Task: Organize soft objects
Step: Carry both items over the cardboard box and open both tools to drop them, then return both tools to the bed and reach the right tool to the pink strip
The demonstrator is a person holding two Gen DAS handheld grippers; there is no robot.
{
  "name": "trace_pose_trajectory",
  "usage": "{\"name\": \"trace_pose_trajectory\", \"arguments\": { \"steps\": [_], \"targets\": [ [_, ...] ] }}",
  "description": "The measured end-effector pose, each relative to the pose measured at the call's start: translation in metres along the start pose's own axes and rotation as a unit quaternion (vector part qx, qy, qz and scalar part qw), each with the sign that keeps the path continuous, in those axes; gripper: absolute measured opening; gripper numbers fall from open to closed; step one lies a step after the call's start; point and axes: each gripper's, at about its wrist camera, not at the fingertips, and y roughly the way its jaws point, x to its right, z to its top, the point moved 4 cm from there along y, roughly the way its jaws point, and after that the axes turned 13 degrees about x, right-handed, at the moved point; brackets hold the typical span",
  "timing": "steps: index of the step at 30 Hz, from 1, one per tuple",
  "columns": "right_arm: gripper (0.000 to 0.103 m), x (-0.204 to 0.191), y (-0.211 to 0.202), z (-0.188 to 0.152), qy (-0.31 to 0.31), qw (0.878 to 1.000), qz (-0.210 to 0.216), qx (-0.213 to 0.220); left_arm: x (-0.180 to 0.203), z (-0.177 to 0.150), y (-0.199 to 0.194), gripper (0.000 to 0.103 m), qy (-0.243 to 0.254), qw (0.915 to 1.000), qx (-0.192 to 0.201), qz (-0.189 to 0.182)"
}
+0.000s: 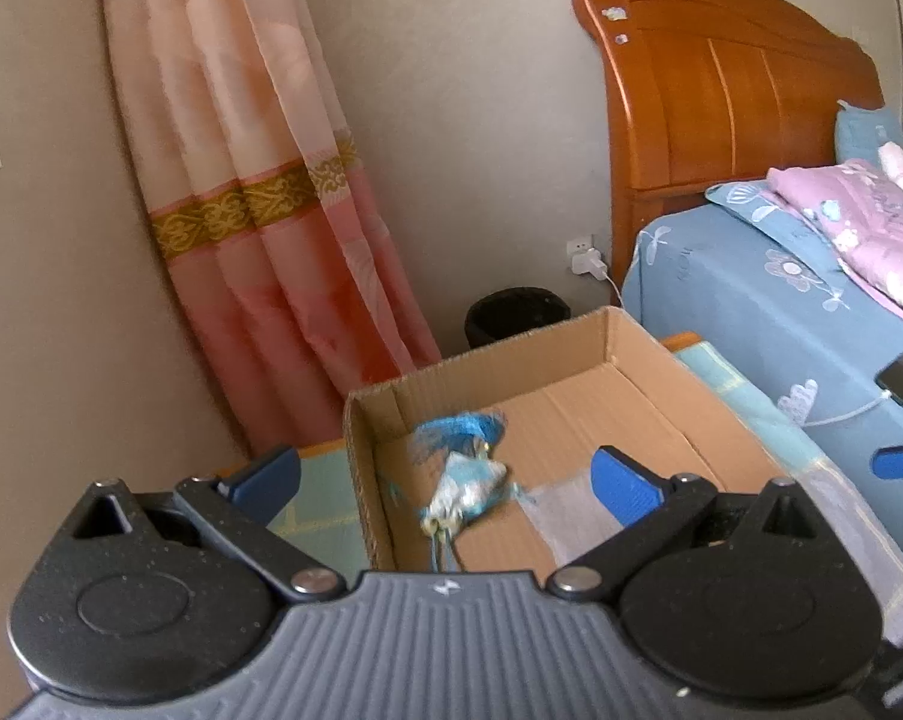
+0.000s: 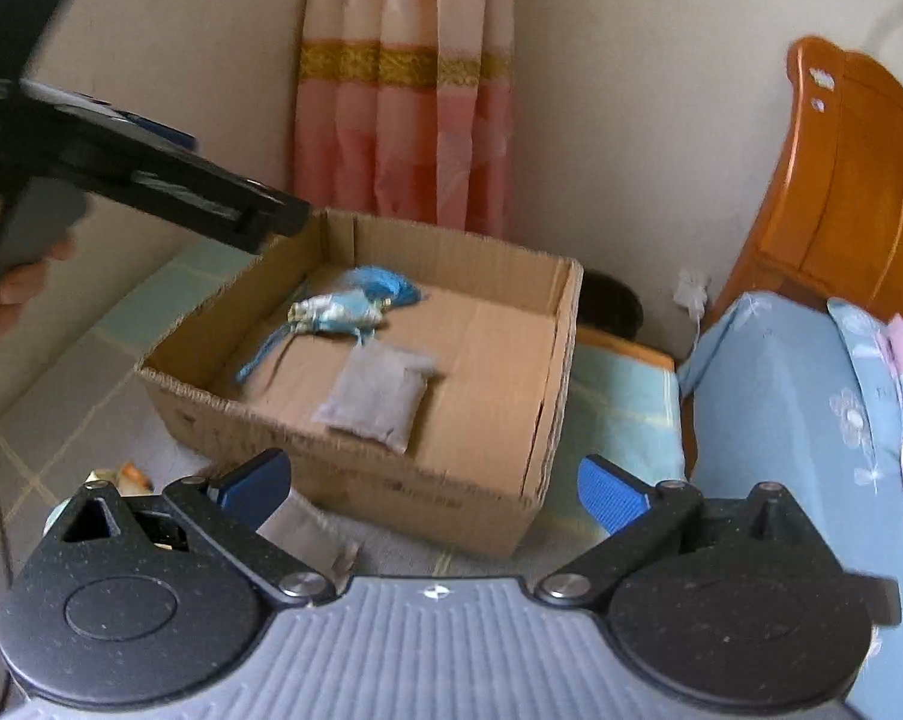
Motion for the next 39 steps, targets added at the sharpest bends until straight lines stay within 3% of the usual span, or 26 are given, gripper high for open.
{"name": "trace_pose_trajectory", "arguments": {
  "steps": [7, 15, 26, 32, 39],
  "targets": [
    [0.103, -0.007, -0.031, -0.027, 0.037, 0.999, 0.002, -0.013, 0.004, -0.018, -0.069, 0.102, 0.001, 0.9999, 0.009, 0.01],
    [0.103, -0.028, -0.057, -0.071, 0.068, 0.997, 0.017, -0.033, 0.015, -0.071, -0.127, 0.102, -0.022, 0.9993, 0.012, 0.028],
    [0.103, -0.066, -0.061, -0.135, 0.059, 0.995, 0.026, -0.071, 0.019, -0.148, -0.15, 0.102, -0.06, 0.9973, -0.02, 0.036],
    [0.103, -0.072, -0.054, -0.151, 0.071, 0.993, 0.028, -0.095, 0.017, -0.166, -0.153, 0.102, -0.057, 0.9972, -0.031, 0.039],
    [0.103, -0.089, -0.045, -0.151, 0.03, 0.995, 0.025, -0.094, 0.012, -0.176, -0.151, 0.102, -0.064, 0.9966, -0.037, 0.037]
  ]
}}
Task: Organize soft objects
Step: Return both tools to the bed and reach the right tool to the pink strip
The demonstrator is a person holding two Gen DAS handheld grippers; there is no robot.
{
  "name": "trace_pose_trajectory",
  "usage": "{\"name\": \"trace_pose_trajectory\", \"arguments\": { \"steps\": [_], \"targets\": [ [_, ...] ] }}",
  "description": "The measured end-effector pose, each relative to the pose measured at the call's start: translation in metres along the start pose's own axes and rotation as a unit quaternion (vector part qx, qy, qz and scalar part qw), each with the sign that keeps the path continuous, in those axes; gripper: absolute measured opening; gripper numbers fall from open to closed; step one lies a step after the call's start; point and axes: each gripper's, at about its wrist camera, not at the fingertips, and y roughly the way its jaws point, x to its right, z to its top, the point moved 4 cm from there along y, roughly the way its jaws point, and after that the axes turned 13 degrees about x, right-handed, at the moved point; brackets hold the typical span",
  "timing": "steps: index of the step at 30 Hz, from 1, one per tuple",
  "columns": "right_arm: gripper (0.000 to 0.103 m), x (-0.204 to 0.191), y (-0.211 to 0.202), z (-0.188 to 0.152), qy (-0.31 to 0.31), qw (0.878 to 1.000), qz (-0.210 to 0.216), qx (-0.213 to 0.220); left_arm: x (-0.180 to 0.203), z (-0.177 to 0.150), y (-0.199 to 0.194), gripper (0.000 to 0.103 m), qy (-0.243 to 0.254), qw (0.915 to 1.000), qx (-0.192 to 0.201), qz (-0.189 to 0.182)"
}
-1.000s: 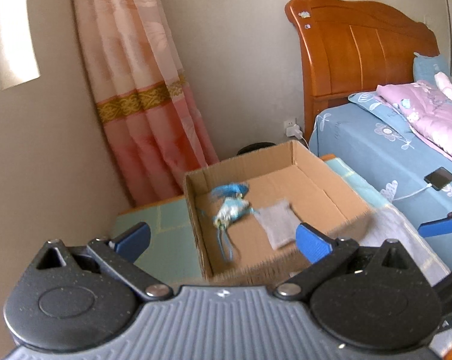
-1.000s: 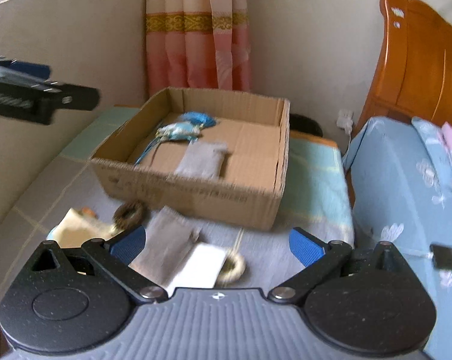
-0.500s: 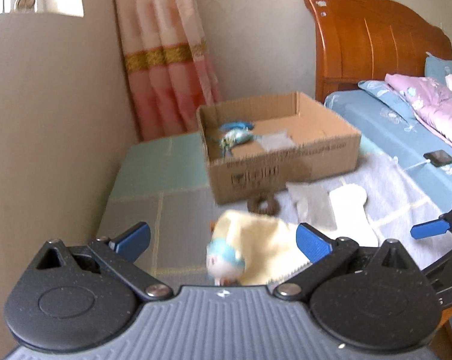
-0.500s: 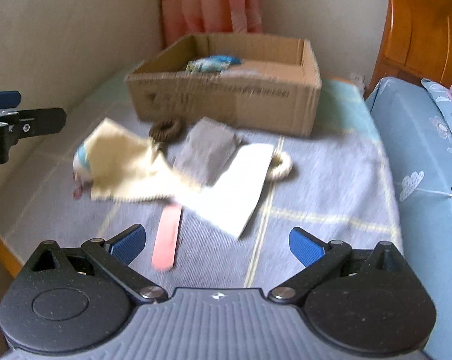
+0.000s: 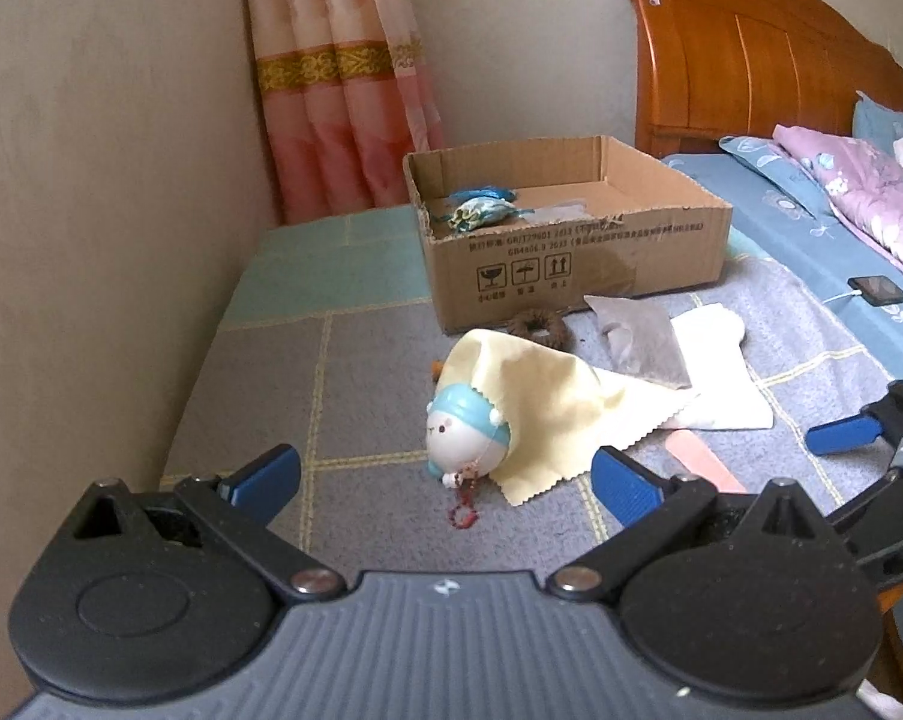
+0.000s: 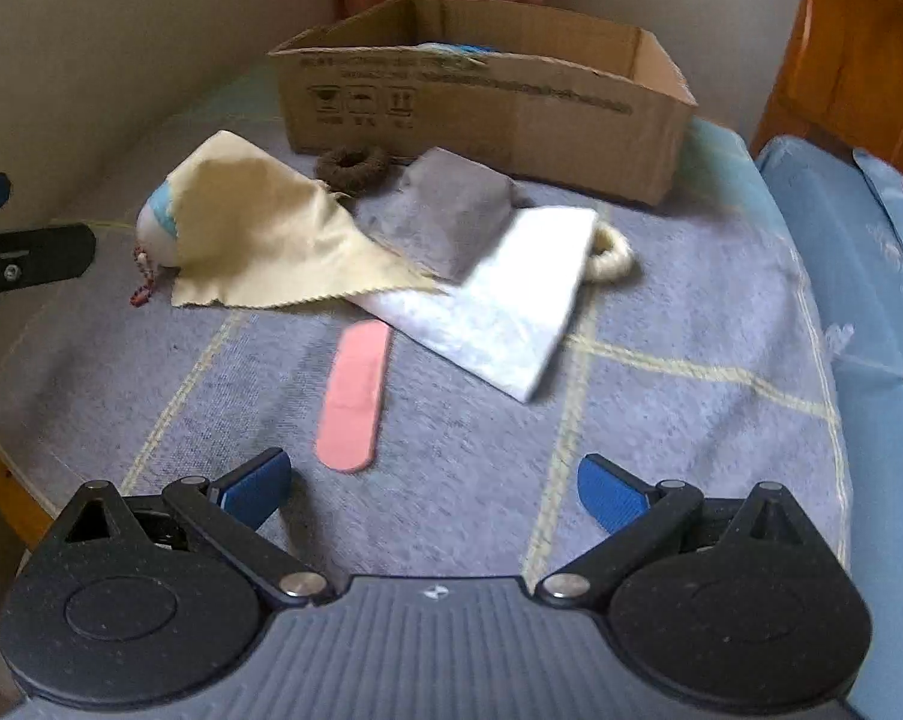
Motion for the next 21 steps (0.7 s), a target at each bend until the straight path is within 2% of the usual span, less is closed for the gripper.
{"name": "trace_pose_trajectory", "arguments": {
  "steps": [6, 21],
  "targets": [
    [0.103, -0.016, 0.001, 0.001, -0.02, 0.999, 0.019, 0.016, -0.001, -0.003, 0.004, 0.102, -0.008, 0.9999, -0.004, -0.007],
    [0.102, -0.036, 0.019, 0.017, -0.051, 0.997, 0.055, 0.017, -0.01, -0.01, 0.017, 0.102, -0.021, 0.9996, -0.02, -0.005]
  ]
}}
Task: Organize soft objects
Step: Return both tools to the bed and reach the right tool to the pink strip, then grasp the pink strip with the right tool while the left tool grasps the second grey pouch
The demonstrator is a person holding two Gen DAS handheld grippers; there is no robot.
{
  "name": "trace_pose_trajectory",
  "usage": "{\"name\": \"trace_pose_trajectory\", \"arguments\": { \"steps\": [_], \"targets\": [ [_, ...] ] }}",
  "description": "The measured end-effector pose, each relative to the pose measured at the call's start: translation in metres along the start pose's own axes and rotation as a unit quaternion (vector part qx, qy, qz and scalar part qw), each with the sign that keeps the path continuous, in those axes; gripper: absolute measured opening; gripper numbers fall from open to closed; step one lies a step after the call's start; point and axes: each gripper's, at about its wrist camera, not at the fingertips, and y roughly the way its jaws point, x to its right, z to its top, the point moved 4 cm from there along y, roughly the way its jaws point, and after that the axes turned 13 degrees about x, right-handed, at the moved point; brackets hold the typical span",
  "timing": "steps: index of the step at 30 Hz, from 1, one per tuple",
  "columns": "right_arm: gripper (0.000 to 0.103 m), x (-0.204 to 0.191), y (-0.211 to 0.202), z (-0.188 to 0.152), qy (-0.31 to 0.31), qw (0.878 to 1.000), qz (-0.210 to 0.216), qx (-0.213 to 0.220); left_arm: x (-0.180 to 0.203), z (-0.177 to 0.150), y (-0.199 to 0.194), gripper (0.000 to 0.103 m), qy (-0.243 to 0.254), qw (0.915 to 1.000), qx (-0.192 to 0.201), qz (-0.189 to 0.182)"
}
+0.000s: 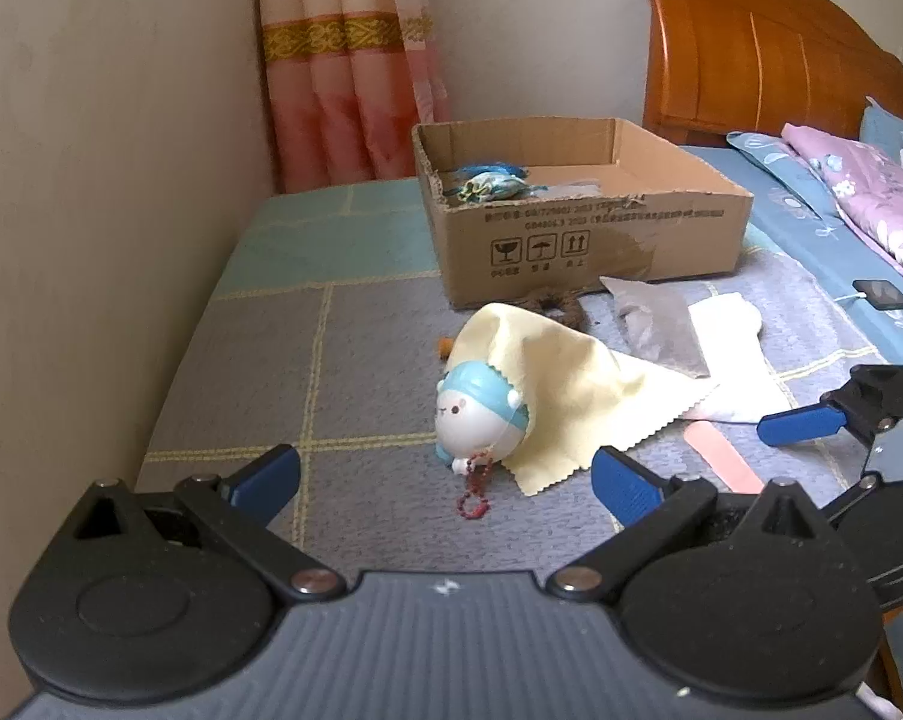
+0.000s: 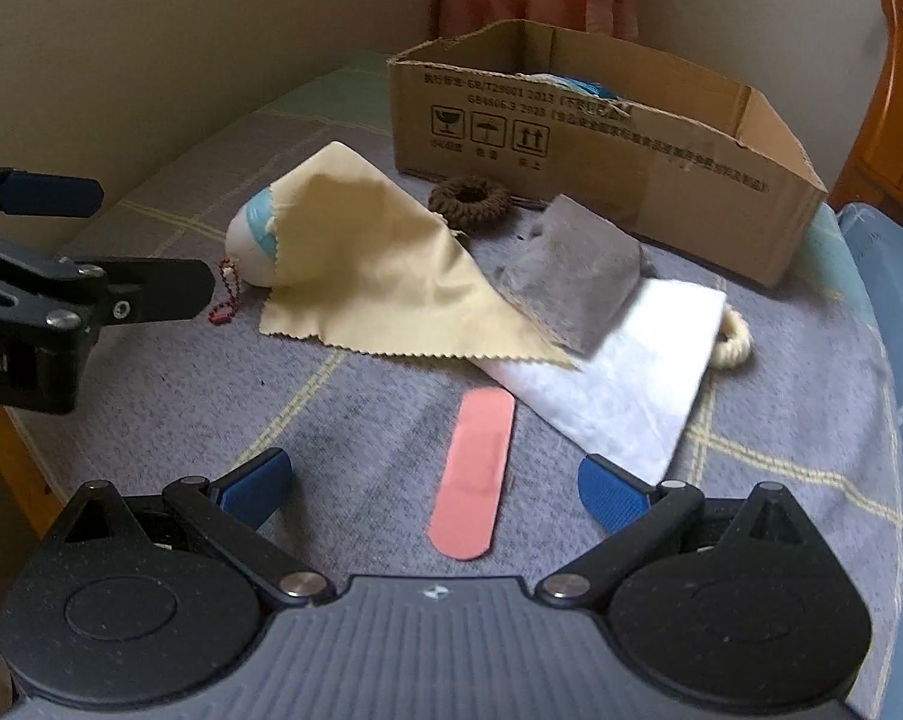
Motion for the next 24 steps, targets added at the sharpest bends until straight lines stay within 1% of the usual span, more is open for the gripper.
{"name": "trace_pose_trajectory", "arguments": {
  "steps": [2, 4, 6, 8, 10, 11, 13, 16, 18, 20, 24],
  "targets": [
    [0.096, 0.0, -0.001, 0.001, -0.002, 1.0, 0.001, 0.008, -0.001, -0.001, 0.002, 0.102, -0.001, 1.0, -0.002, 0.001],
    [0.086, 0.0, -0.005, 0.001, -0.004, 1.0, 0.003, 0.014, -0.001, -0.001, 0.004, 0.102, -0.001, 1.0, -0.003, 0.001],
    [0.081, 0.002, -0.006, 0.002, -0.003, 1.0, -0.001, 0.015, 0.0, -0.001, 0.005, 0.102, -0.003, 1.0, -0.004, -0.002],
    [0.074, 0.005, -0.006, 0.003, -0.001, 1.0, -0.004, 0.018, 0.001, -0.001, 0.007, 0.103, -0.002, 1.0, -0.006, -0.005],
    [0.062, 0.007, -0.007, 0.004, -0.001, 1.0, -0.008, 0.021, 0.003, -0.001, 0.008, 0.103, 0.0, 1.0, -0.007, -0.007],
    [0.06, 0.009, -0.007, 0.003, -0.001, 1.0, -0.01, 0.021, 0.003, -0.002, 0.008, 0.103, 0.001, 0.9999, -0.008, -0.007],
    [0.048, 0.01, -0.009, 0.003, -0.002, 1.0, -0.015, 0.024, 0.004, -0.002, 0.009, 0.103, 0.002, 0.9999, -0.008, -0.009],
    [0.037, 0.007, -0.011, 0.002, -0.014, 0.999, -0.017, 0.027, 0.004, -0.002, 0.009, 0.103, 0.001, 0.9999, -0.01, -0.008],
    [0.032, 0.004, -0.013, 0.002, -0.025, 0.999, -0.024, 0.027, 0.004, -0.002, 0.009, 0.103, 0.001, 0.9999, -0.009, -0.009],
    [0.024, 0.005, -0.013, 0.002, -0.026, 0.999, -0.03, 0.026, 0.005, -0.001, 0.008, 0.103, 0.001, 0.9999, -0.009, -0.012],
    [0.023, 0.009, -0.014, 0.001, -0.02, 0.999, -0.032, 0.023, 0.009, 0.0, 0.009, 0.103, 0.009, 0.9998, -0.007, -0.018]
  ]
}}
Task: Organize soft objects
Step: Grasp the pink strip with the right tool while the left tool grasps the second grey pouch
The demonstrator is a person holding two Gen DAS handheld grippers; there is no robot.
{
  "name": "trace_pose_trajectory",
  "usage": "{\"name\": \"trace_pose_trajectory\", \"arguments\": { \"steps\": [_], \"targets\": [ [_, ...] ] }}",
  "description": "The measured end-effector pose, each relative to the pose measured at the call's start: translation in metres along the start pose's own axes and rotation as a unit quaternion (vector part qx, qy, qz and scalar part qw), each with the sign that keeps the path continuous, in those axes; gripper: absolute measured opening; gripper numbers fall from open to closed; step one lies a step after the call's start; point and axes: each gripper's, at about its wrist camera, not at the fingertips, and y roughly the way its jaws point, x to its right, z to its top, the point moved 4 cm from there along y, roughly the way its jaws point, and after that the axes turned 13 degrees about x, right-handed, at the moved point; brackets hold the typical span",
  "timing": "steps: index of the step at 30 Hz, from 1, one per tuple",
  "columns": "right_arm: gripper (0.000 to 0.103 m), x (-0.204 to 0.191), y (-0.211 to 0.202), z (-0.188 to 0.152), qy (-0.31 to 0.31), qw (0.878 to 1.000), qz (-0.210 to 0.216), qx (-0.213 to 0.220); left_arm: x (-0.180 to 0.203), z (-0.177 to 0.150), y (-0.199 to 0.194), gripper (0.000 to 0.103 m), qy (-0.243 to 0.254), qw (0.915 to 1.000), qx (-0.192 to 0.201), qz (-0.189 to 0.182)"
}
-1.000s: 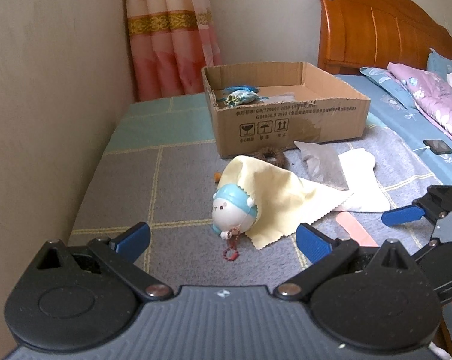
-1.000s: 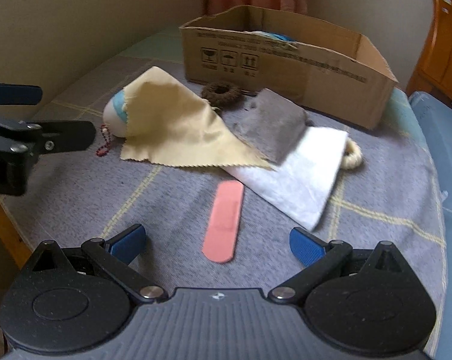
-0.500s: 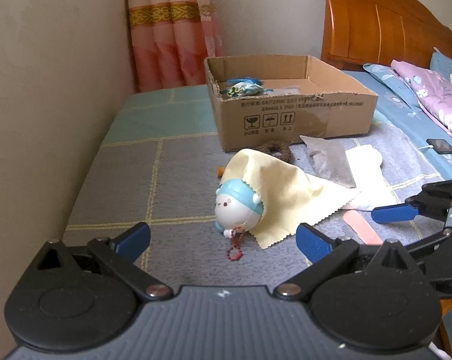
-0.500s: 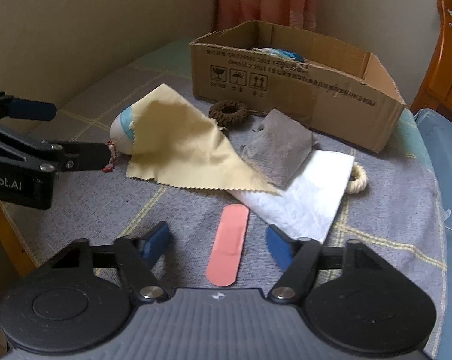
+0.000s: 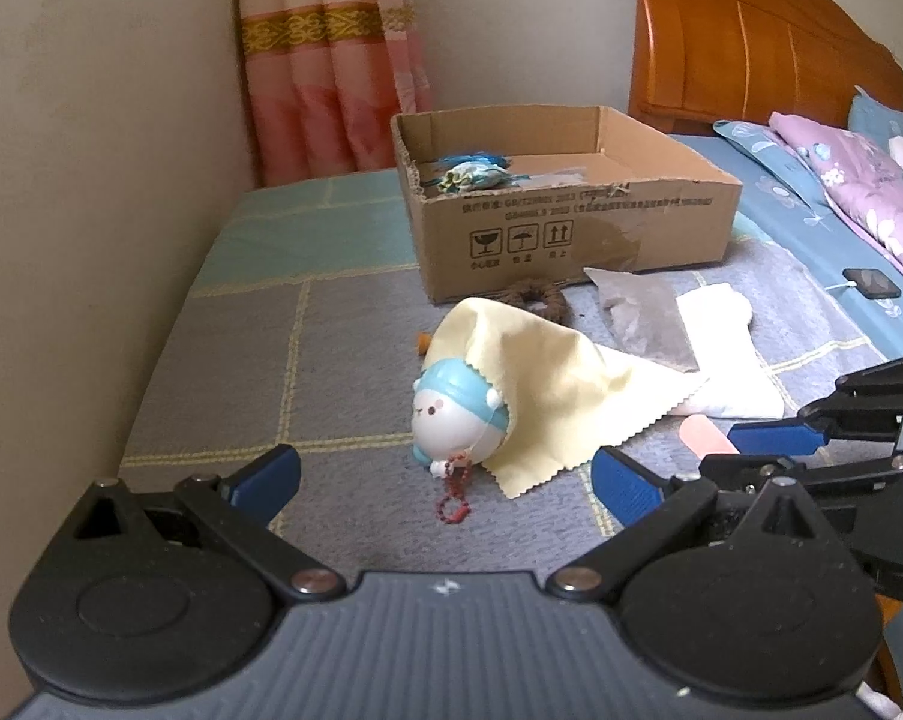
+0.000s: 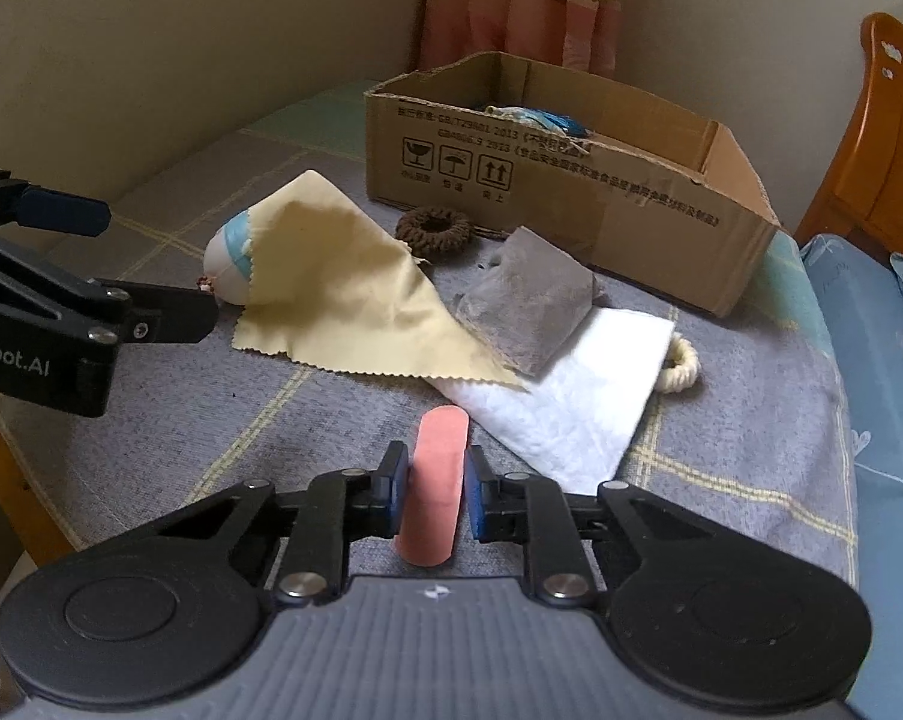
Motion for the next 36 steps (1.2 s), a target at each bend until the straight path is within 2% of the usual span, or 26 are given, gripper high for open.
{"name": "trace_pose_trajectory", "arguments": {
  "steps": [15, 24, 28, 31, 34, 36],
  "targets": [
    [0.022, 0.022, -0.017, -0.008, 0.004, 1.0, -0.012, -0.008, 0.024, 0.022, 0.019, 0.103, 0.037, 0.9986, 0.015, -0.036],
    [0.022, 0.037, -0.033, 0.006, 0.018, 1.0, -0.003, 0.015, 0.041, 0.036, 0.025, 0.103, 0.048, 0.9973, 0.024, -0.05],
    [0.022, 0.044, -0.038, 0.011, 0.009, 1.0, -0.01, 0.026, 0.059, 0.055, 0.031, 0.103, 0.05, 0.9943, 0.047, -0.082],
    [0.022, 0.05, -0.04, 0.013, 0.006, 0.999, -0.014, 0.03, 0.077, 0.064, 0.047, 0.102, 0.056, 0.9931, 0.046, -0.092],
    [0.022, 0.06, -0.04, 0.013, 0.006, 0.999, -0.019, 0.031, 0.093, 0.066, 0.066, 0.098, 0.059, 0.993, 0.038, -0.095],
    [0.022, 0.067, -0.039, 0.011, 0.011, 0.999, -0.025, 0.029, 0.102, 0.063, 0.078, 0.091, 0.062, 0.9926, 0.028, -0.101]
  ]
}}
